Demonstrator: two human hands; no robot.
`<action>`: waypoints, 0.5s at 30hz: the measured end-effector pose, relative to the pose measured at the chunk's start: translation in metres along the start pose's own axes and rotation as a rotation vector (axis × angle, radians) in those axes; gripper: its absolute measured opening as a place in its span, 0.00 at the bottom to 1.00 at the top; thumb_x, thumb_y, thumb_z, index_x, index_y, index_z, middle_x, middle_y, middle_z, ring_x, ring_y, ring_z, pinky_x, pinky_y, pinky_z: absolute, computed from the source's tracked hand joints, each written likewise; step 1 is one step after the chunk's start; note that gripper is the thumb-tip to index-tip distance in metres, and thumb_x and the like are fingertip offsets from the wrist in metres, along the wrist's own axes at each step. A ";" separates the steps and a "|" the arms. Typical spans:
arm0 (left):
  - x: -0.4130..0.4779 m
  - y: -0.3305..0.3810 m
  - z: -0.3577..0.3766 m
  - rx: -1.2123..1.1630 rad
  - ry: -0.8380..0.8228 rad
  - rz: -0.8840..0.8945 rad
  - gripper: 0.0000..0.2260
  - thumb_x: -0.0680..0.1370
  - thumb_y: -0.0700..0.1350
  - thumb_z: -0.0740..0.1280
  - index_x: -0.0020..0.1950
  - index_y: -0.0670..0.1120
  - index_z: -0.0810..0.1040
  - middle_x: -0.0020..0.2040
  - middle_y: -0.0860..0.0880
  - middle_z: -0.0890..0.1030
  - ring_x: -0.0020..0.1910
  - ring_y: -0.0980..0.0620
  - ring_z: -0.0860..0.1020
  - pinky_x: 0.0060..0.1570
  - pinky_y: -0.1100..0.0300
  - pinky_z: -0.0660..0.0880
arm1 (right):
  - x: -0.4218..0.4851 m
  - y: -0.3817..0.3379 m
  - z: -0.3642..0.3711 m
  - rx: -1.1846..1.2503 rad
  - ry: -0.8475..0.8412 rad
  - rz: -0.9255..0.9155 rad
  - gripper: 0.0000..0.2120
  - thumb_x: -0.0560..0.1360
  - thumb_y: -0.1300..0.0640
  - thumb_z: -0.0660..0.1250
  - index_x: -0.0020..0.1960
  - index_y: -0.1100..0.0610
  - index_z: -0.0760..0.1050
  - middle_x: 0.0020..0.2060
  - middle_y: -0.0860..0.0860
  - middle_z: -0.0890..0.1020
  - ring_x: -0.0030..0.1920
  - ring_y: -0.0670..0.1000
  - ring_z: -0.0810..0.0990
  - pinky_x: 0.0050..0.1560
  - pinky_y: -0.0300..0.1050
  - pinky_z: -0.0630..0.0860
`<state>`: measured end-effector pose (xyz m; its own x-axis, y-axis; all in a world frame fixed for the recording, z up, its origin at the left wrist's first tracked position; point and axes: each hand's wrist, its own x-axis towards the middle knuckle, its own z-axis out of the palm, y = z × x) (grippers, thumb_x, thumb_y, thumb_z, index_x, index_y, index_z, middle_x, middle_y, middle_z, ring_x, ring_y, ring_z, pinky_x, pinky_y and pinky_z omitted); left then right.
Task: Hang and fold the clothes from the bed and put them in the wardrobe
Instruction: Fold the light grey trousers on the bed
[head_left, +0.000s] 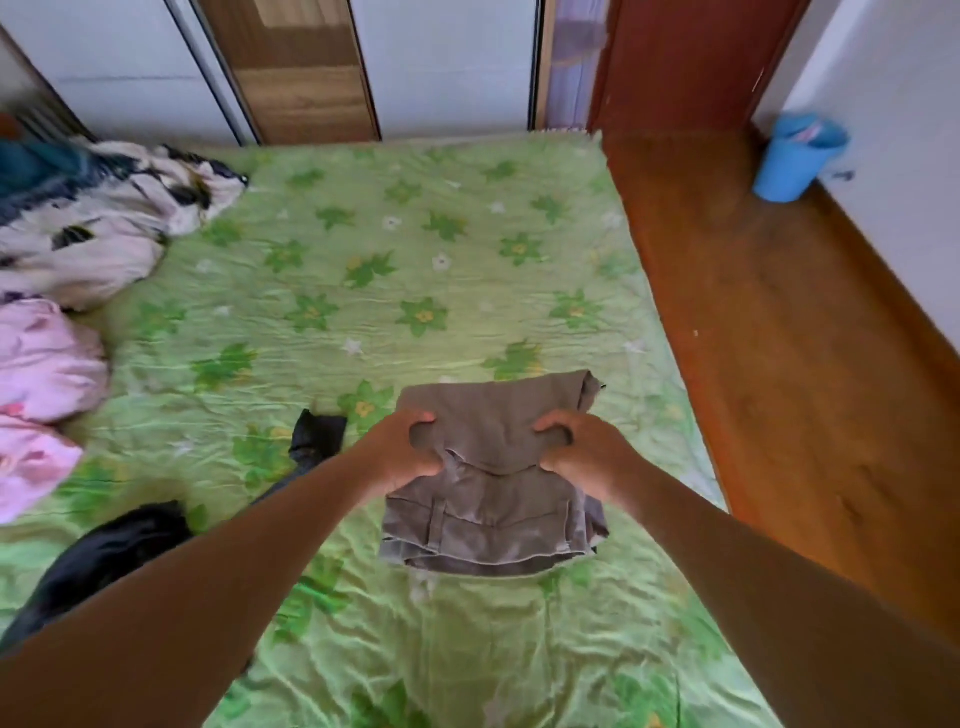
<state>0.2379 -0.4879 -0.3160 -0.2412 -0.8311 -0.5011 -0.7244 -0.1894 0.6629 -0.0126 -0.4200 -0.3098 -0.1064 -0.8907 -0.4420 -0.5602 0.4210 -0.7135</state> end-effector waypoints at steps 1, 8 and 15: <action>-0.010 0.020 -0.013 0.038 -0.010 0.021 0.31 0.72 0.40 0.74 0.73 0.52 0.70 0.54 0.48 0.76 0.42 0.52 0.80 0.38 0.61 0.76 | -0.012 -0.018 -0.017 -0.020 -0.002 -0.005 0.16 0.70 0.60 0.73 0.55 0.44 0.78 0.43 0.43 0.77 0.40 0.43 0.78 0.32 0.37 0.71; -0.096 0.137 -0.089 0.252 -0.081 0.213 0.29 0.73 0.44 0.72 0.74 0.52 0.70 0.53 0.52 0.74 0.45 0.59 0.75 0.42 0.61 0.74 | -0.113 -0.118 -0.107 -0.089 0.056 -0.048 0.14 0.73 0.59 0.73 0.55 0.45 0.77 0.44 0.46 0.79 0.44 0.46 0.79 0.37 0.36 0.74; -0.211 0.224 -0.146 0.369 -0.122 0.354 0.27 0.74 0.47 0.71 0.73 0.51 0.71 0.49 0.56 0.74 0.48 0.54 0.78 0.42 0.58 0.79 | -0.255 -0.206 -0.156 -0.188 0.207 -0.070 0.10 0.77 0.55 0.70 0.58 0.52 0.81 0.52 0.50 0.81 0.50 0.48 0.79 0.48 0.42 0.78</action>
<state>0.2212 -0.4310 0.0196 -0.5702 -0.7397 -0.3575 -0.7588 0.3075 0.5741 0.0019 -0.3064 0.0339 -0.2167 -0.9408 -0.2606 -0.7125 0.3349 -0.6165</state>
